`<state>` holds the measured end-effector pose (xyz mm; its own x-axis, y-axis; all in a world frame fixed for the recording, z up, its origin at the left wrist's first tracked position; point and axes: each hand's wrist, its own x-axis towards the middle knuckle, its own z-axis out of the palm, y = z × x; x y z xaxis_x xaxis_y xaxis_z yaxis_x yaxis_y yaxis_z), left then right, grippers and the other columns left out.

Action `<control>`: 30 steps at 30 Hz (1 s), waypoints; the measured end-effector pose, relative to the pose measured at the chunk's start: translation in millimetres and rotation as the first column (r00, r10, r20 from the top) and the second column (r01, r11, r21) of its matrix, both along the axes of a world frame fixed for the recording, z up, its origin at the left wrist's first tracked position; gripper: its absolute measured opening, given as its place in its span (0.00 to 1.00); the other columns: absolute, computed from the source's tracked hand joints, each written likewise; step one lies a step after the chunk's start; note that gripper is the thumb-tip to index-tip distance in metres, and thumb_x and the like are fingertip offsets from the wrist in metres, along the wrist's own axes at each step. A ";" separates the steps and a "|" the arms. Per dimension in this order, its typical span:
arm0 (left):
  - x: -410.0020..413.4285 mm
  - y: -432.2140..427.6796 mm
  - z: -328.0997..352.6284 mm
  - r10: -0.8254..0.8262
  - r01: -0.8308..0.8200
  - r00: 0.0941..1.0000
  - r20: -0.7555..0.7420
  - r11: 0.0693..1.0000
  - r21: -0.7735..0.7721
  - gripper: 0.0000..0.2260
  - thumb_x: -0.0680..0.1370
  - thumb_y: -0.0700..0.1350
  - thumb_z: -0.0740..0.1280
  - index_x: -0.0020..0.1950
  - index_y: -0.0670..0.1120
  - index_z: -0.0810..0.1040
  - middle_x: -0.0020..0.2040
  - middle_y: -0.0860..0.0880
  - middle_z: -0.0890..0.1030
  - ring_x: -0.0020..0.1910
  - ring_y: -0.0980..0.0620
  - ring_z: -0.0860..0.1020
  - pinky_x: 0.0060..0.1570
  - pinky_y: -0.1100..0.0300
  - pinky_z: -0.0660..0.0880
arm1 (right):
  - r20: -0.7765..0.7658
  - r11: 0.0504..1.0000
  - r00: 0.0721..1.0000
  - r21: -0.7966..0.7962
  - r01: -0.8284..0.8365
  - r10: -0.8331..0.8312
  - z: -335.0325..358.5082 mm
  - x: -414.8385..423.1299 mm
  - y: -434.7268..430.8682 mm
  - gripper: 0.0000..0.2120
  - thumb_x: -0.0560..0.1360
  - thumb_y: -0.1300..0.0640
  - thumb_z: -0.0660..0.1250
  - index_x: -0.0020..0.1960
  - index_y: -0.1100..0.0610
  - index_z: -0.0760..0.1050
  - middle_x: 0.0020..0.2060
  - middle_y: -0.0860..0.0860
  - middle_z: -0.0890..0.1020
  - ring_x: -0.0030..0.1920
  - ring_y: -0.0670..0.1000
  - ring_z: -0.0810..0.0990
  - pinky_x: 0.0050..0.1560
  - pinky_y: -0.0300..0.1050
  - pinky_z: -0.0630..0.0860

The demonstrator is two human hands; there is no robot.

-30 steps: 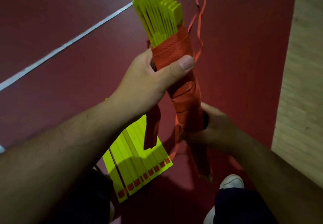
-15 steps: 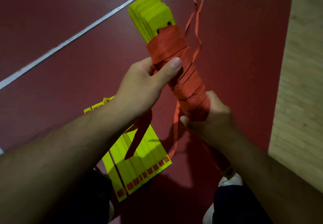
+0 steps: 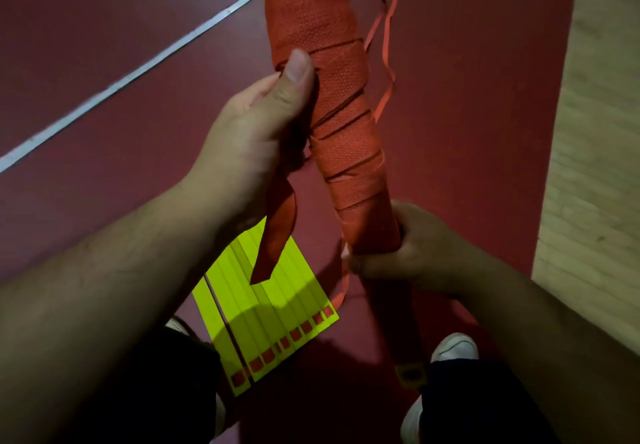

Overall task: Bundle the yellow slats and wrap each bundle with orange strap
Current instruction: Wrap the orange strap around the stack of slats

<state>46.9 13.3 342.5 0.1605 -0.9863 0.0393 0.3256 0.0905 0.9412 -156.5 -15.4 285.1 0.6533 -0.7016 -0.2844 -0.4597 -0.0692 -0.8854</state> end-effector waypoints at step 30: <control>-12.9 0.9 -18.3 0.166 -0.198 0.975 0.150 0.952 0.232 0.17 0.77 0.60 0.68 0.39 0.49 0.70 0.31 0.47 0.65 0.27 0.51 0.62 0.28 0.58 0.56 | -0.182 0.853 0.942 -0.497 0.160 -0.282 -12.5 8.7 2.6 0.23 0.65 0.46 0.78 0.55 0.47 0.72 0.45 0.46 0.80 0.44 0.49 0.77 0.39 0.40 0.64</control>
